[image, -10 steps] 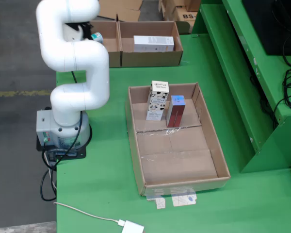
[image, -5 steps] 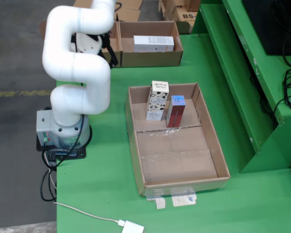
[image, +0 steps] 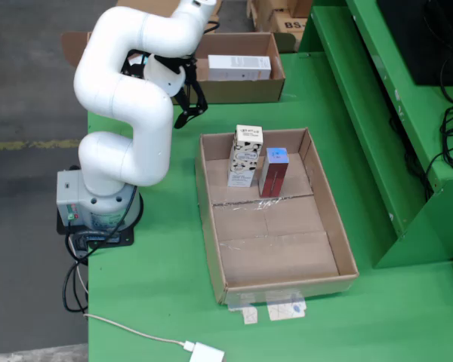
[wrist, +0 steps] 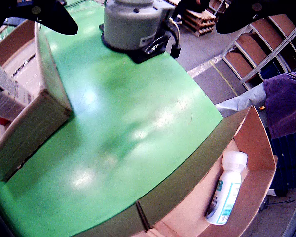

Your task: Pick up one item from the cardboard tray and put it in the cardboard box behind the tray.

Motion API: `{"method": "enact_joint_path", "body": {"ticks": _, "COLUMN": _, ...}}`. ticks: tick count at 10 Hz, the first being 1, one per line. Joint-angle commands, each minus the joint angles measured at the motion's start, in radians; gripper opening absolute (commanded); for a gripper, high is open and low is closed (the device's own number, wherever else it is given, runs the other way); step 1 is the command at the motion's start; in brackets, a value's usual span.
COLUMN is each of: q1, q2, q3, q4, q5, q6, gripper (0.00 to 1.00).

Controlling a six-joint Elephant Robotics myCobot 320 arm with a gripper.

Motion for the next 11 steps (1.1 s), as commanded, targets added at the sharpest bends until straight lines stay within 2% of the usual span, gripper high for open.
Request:
{"method": "enact_joint_path", "body": {"ticks": 1, "q1": -1.693, "q2": 0.084, "q3": -0.072, "q4": 0.022, "q5": -0.001, "q6": -1.453, "gripper": 1.00}}
{"method": "enact_joint_path", "body": {"ticks": 4, "q1": -1.940, "q2": 0.241, "q3": -0.249, "q4": 0.012, "q5": -0.015, "q6": -1.578, "gripper": 1.00}}
{"method": "enact_joint_path", "body": {"ticks": 6, "q1": -2.177, "q2": 0.320, "q3": -0.378, "q4": 0.015, "q5": -0.047, "q6": -1.715, "gripper": 1.00}}
{"method": "enact_joint_path", "body": {"ticks": 8, "q1": -2.433, "q2": 0.315, "q3": -0.427, "q4": 0.021, "q5": -0.084, "q6": -1.894, "gripper": 1.00}}
{"method": "enact_joint_path", "body": {"ticks": 9, "q1": -2.498, "q2": 0.302, "q3": -0.429, "q4": 0.028, "q5": -0.092, "q6": -1.941, "gripper": 1.00}}
{"method": "enact_joint_path", "body": {"ticks": 11, "q1": -2.498, "q2": 0.302, "q3": -0.429, "q4": 0.028, "q5": -0.092, "q6": -1.941, "gripper": 1.00}}
